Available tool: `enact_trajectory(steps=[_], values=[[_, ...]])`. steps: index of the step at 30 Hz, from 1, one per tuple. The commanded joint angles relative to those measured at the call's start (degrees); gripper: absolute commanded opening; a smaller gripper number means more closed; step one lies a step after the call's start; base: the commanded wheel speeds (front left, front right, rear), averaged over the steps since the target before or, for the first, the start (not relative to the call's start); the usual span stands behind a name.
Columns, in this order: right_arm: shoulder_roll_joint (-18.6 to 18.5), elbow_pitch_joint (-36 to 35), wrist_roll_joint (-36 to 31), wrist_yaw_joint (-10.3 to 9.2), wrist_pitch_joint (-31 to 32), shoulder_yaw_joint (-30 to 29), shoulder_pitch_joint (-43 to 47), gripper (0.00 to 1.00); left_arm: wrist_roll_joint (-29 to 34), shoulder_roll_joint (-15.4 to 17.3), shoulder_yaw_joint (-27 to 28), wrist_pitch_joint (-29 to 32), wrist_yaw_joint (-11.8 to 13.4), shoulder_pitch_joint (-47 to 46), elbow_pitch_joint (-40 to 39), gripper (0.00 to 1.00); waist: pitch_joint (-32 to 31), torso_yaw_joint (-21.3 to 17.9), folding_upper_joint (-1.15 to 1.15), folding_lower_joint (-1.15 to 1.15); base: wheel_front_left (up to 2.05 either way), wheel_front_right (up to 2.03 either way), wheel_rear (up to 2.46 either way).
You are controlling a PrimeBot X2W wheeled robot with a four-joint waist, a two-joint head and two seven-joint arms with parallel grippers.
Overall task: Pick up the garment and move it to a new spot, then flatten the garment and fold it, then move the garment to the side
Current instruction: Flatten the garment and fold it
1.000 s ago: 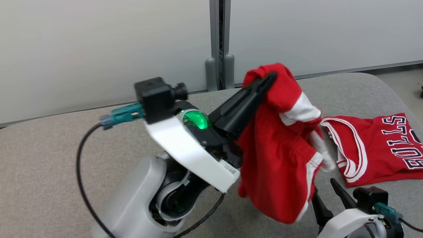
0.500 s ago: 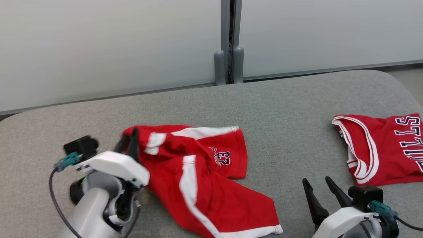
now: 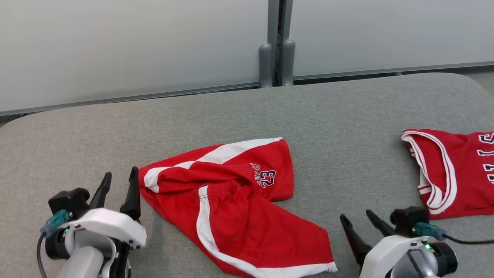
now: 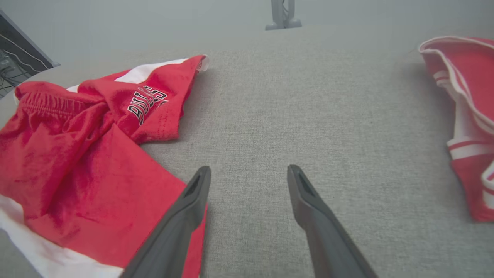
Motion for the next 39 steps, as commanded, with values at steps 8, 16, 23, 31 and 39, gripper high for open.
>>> enact_trajectory(steps=[8, 16, 23, 31, 39], values=[[-1.58, -4.06, 2.2, 0.04, 11.99, 1.11, 2.56, 1.0, 5.45, 4.7, 2.67, -0.99, 2.93, 11.39, -15.34, 1.0, 0.18, 3.38, 0.0, 0.0, 0.0, 0.0, 0.0], [-0.37, -7.02, 3.54, 0.04, 22.17, -0.16, 5.11, 1.0, 9.97, 10.19, 1.6, -0.95, 3.18, 21.01, -29.91, 1.0, 0.52, 6.51, 0.0, 0.0, 0.0, 0.0, 0.0], [0.44, -6.72, 1.21, 0.04, 24.09, -1.37, 5.62, 1.0, 9.39, 10.72, 1.39, 0.59, 4.45, 23.4, -33.49, 1.0, 0.53, 8.22, 0.0, 0.0, 0.0, 0.0, 0.0], [0.52, 0.35, 1.99, 0.04, 21.2, 0.39, 0.41, 0.0, 8.58, 9.96, 1.1, 1.61, 5.29, 23.41, -34.48, 1.0, 0.33, 8.98, 0.0, 0.0, 0.0, 0.0, 0.0], [0.37, 1.13, -8.37, 0.03, 13.69, -8.66, -4.74, 0.0, 8.39, 9.2, 0.32, 1.99, 5.5, 23.05, -34.8, 1.0, -0.77, 9.17, 0.0, 0.0, 0.0, 0.0, 0.0]])
